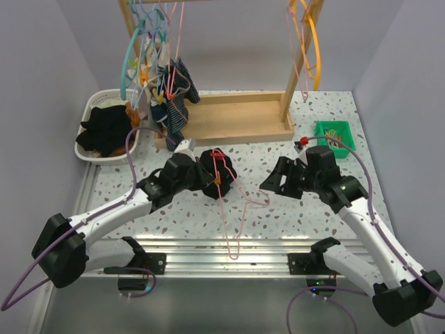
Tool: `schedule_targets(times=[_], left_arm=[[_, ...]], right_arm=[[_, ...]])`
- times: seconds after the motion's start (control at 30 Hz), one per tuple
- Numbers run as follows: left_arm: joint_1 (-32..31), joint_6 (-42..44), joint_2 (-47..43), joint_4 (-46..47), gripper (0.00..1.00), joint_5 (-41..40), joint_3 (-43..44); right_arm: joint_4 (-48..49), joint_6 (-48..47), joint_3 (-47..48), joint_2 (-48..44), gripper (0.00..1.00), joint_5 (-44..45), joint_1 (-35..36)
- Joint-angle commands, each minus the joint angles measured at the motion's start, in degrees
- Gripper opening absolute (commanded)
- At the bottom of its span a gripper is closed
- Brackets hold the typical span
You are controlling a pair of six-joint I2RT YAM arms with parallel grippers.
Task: Remove the underwear clipped to the hanger
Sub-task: Remove the underwear from the hanger.
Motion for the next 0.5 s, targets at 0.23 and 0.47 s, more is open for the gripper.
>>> schedule_targets(times=[0.23, 0.47], left_arm=[[0.3, -5.0, -2.8, 11.9, 0.0, 3.1, -4.0], [0.0, -8.0, -2.3, 13.4, 0.0, 4.7, -2.6]], right_arm=[[22.7, -2.3, -4.1, 9.9, 0.64, -17.1, 2.2], [30.2, 1.1, -5.7, 15.7, 0.58, -13.8, 9.9]])
